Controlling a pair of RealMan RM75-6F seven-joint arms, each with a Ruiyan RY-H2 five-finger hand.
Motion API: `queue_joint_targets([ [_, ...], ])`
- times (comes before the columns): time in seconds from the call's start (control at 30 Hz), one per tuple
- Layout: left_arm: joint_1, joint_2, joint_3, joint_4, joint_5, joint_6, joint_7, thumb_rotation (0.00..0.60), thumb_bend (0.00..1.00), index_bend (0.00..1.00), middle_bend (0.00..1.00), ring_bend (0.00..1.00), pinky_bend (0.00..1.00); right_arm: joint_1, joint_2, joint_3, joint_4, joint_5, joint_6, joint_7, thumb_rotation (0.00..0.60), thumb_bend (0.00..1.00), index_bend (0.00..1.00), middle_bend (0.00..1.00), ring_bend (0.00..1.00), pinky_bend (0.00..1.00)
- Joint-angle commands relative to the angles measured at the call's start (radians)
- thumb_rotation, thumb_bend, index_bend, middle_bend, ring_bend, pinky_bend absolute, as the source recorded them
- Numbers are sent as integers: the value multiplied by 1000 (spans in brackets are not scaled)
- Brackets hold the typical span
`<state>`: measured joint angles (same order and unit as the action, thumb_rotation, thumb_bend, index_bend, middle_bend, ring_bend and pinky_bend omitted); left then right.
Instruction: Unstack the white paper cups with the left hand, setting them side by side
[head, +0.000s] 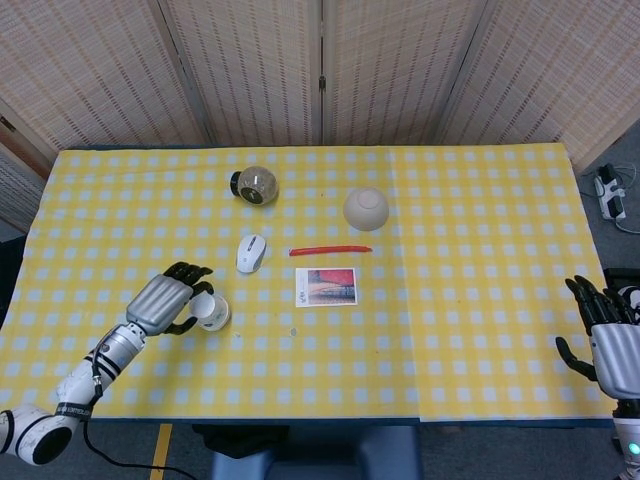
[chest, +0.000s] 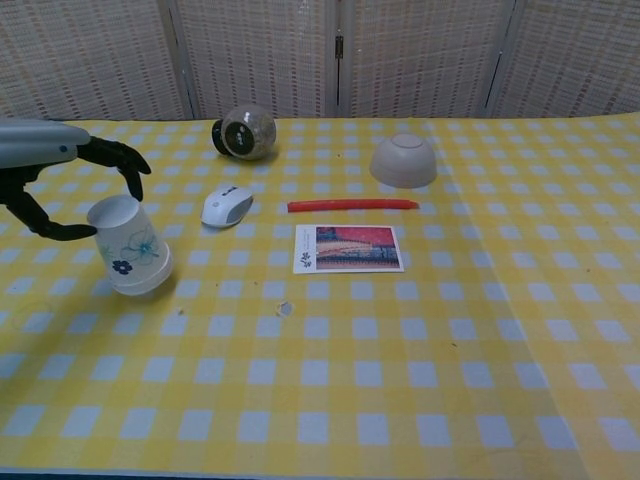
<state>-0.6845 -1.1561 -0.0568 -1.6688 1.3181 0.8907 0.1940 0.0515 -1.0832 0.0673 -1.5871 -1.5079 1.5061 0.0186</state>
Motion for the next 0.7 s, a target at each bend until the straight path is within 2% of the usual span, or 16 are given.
queue_joint_targets([
  [0.03,8,-12,-14,-20,-80,2,14,600,604,436,170,164,187,0,-1,-1,2,1,-2,2,600,375,70,112,186,125],
  [0.13,7,-8,-27,-47,-151,-17,6,600,603,434,172,178,226,0,-1,-1,3,2,-4,5,600,376,70,112,186,125],
  [0.23,0,0,-27,-44,-161,-20,26,600,603,432,174,181,233,1,-1,-1,5,4,-5,6,600,376,70,112,187,125],
  [0.4,0,10,-14,-44,-154,20,125,600,602,425,175,163,173,2,1,-1,2,4,-7,5,600,376,70,113,188,125],
  [0.53,5,48,-32,-94,-169,14,69,600,602,430,174,156,161,2,2,0,0,5,-8,3,600,376,70,113,187,125],
  [0.7,19,103,-42,-146,-138,24,10,600,601,424,175,147,155,2,3,2,-1,8,-6,1,600,376,70,113,187,125],
])
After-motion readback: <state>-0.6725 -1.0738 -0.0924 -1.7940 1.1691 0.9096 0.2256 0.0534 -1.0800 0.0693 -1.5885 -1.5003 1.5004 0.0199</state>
